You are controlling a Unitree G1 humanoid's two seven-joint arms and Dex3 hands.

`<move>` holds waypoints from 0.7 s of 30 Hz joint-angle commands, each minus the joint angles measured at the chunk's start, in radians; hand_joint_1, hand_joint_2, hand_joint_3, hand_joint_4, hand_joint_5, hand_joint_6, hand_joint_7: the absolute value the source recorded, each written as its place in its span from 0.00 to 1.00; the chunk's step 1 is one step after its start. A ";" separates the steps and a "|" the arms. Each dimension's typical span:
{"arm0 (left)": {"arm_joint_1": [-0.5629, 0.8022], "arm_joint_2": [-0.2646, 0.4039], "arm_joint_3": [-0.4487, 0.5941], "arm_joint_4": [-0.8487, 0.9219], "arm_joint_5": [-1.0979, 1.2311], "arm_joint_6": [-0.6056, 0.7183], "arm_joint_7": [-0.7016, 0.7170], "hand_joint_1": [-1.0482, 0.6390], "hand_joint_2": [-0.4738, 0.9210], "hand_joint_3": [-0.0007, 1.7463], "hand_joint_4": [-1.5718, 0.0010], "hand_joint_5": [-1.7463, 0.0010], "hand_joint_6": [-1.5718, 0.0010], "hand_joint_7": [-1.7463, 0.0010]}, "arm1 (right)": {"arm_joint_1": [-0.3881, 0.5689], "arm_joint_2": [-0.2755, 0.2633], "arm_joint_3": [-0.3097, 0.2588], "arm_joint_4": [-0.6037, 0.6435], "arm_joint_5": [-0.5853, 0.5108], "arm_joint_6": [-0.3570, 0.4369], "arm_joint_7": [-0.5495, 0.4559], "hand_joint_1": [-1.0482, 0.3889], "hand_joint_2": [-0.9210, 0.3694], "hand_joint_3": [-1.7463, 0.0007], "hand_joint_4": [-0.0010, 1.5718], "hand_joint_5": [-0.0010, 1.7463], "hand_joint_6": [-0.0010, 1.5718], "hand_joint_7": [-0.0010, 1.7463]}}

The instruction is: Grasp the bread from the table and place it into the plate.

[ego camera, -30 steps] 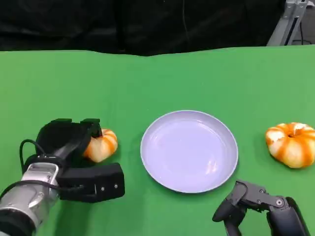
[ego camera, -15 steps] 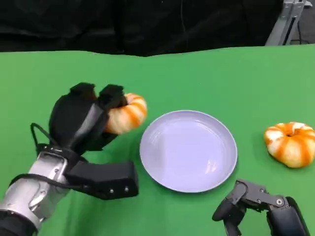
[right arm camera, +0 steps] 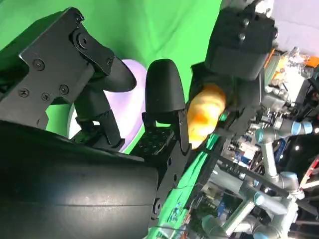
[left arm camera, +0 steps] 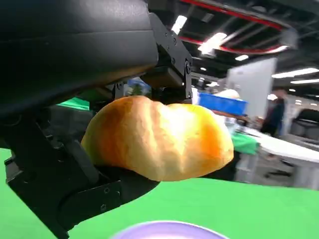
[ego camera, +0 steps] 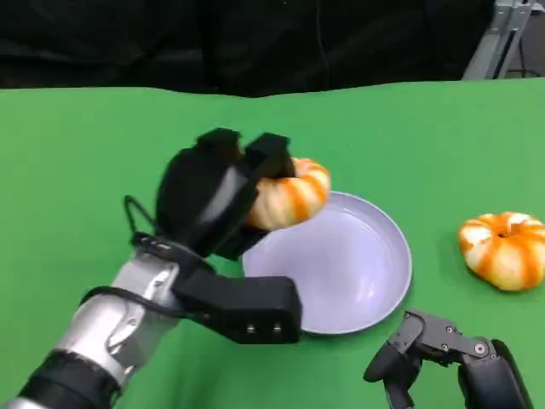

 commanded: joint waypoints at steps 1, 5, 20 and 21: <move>-0.051 -0.038 -0.022 0.076 0.001 -0.012 -0.013 0.53 0.54 0.77 0.44 0.00 0.54 0.03 | 0.010 -0.005 -0.003 -0.004 0.009 -0.004 -0.004 0.72 0.50 0.20 0.53 0.92 0.54 0.73; -0.099 -0.096 -0.053 0.181 0.003 -0.009 -0.025 0.53 0.57 0.70 0.44 0.00 0.53 0.04 | 0.014 -0.004 -0.002 -0.007 0.010 -0.001 -0.004 0.73 0.51 0.20 0.52 0.92 0.54 0.73; -0.165 -0.133 -0.091 0.158 -0.060 0.204 -0.560 0.22 1.00 0.15 0.92 0.76 0.83 0.99 | 0.014 0.001 0.004 -0.011 0.000 0.001 -0.006 0.73 0.51 0.20 0.53 0.93 0.55 0.73; -0.163 -0.131 -0.091 0.147 -0.060 0.211 -0.577 0.21 1.00 0.16 0.94 0.77 0.84 1.00 | 0.014 0.001 0.004 -0.011 0.000 0.002 -0.006 0.73 0.51 0.20 0.52 0.93 0.55 0.73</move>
